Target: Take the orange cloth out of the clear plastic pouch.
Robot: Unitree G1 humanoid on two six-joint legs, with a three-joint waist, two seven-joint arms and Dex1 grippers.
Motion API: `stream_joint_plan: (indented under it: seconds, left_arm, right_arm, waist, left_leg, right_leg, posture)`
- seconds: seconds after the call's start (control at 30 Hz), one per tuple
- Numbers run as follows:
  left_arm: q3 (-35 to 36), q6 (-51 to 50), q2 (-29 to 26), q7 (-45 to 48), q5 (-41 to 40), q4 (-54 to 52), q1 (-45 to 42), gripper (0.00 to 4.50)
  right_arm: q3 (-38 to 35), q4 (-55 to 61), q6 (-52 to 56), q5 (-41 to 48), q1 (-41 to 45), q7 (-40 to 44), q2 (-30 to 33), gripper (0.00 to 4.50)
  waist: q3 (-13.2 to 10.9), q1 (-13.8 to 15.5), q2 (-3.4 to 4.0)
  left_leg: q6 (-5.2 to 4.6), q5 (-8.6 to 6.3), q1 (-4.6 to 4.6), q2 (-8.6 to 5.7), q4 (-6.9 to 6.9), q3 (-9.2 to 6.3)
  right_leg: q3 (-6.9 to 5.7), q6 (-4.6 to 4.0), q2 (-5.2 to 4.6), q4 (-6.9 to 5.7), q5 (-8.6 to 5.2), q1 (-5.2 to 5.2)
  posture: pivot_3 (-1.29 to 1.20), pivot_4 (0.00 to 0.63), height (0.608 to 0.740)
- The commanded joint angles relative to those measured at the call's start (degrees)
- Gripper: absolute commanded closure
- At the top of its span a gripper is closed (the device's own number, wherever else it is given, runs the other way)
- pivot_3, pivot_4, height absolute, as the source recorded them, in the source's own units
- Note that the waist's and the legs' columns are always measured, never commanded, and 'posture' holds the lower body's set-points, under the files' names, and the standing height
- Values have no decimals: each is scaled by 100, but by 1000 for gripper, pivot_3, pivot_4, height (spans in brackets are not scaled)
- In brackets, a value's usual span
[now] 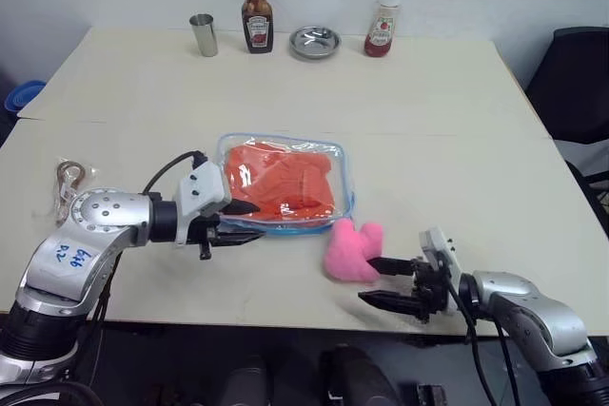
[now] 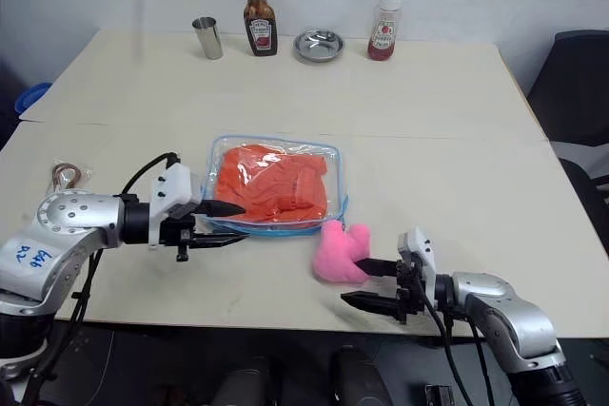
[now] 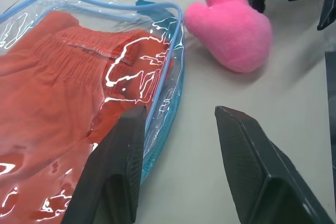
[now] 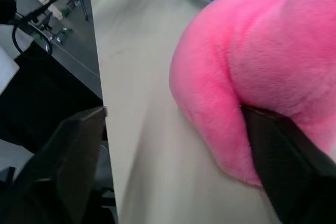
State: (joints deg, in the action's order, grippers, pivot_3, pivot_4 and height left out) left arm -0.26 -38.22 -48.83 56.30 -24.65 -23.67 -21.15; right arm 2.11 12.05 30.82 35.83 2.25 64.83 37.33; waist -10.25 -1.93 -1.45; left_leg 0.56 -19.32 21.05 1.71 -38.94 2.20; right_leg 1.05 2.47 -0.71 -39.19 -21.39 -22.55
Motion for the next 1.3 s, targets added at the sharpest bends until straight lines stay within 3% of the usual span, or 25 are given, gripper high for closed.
stream_joint_plan:
  seconds: [0.03,0.27,0.47,0.57,0.63,0.7,0.77,1.0,1.1,1.3]
  left_arm:
    - [-64,201,52,69,-1,31,-156,2291]
    - [-863,782,564,238,383,501,-846,2291]
    - [-1890,2349,1114,756,1343,1296,-1631,2291]
    - [-2070,2728,1459,912,1487,1703,-1983,2291]
    - [-2109,2864,1650,1031,1476,1893,-2173,2291]
    - [-2150,3023,1834,1142,1500,2085,-2361,2291]
    - [-2179,3151,1984,1216,1545,2260,-2502,2291]
    - [-2607,4258,2084,1939,1990,2820,-2733,2291]
    - [-2771,5060,2284,1891,2403,3415,-2968,2291]
    - [-2683,5640,2930,1607,2487,4148,-3295,2291]
  right_arm:
    - [45,-394,-443,-558,-173,-53,158,25]
    - [-752,19,-964,-428,-665,122,687,25]
    - [-1423,477,-1067,-16,-1005,649,1146,25]
    - [-1538,391,-1215,-43,-1029,837,1229,25]
    - [-1815,1326,-555,372,-1015,381,1439,25]
    - [-2192,2586,506,1422,-690,-572,1871,25]
    - [-2362,3000,1037,1899,-535,-1122,2053,25]
    - [-2639,2991,1586,2159,-451,-1675,2238,25]
    - [-2699,2858,1630,1994,-385,-1674,2348,25]
    - [-2823,2619,1576,1427,-609,-1548,2580,25]
  waist:
    - [0,7,0]
    - [1,90,-1]
    - [-1,177,2]
    - [-2,182,3]
    - [-9,171,15]
    - [-17,151,37]
    - [-17,156,36]
    - [-9,196,17]
    - [-9,208,17]
    - [-10,207,16]
  left_leg:
    - [0,0,-1,0,-1,0]
    - [3,2,3,-7,-9,-3]
    - [9,4,11,-4,-13,-1]
    - [9,4,11,-5,-13,-1]
    - [9,4,12,-5,-14,0]
    - [10,5,14,-4,-16,1]
    - [13,6,12,-4,-17,-1]
    - [9,4,21,-9,-16,-7]
    - [7,5,23,-10,-17,-7]
    - [2,2,26,-8,-16,-7]
  right_leg:
    - [0,0,0,0,0,2]
    - [-1,1,-5,7,1,9]
    - [1,5,6,16,3,8]
    - [1,5,8,16,3,8]
    - [3,5,8,15,3,8]
    - [6,5,9,8,3,2]
    - [12,5,15,1,3,-1]
    - [10,14,8,29,8,7]
    - [10,18,7,34,10,8]
    - [10,19,11,37,10,7]
  posture:
    - [0,150,740]
    - [0,150,740]
    - [0,150,740]
    - [0,150,740]
    - [0,150,740]
    - [0,150,740]
    - [0,150,740]
    - [0,150,740]
    - [0,150,740]
    - [0,150,740]
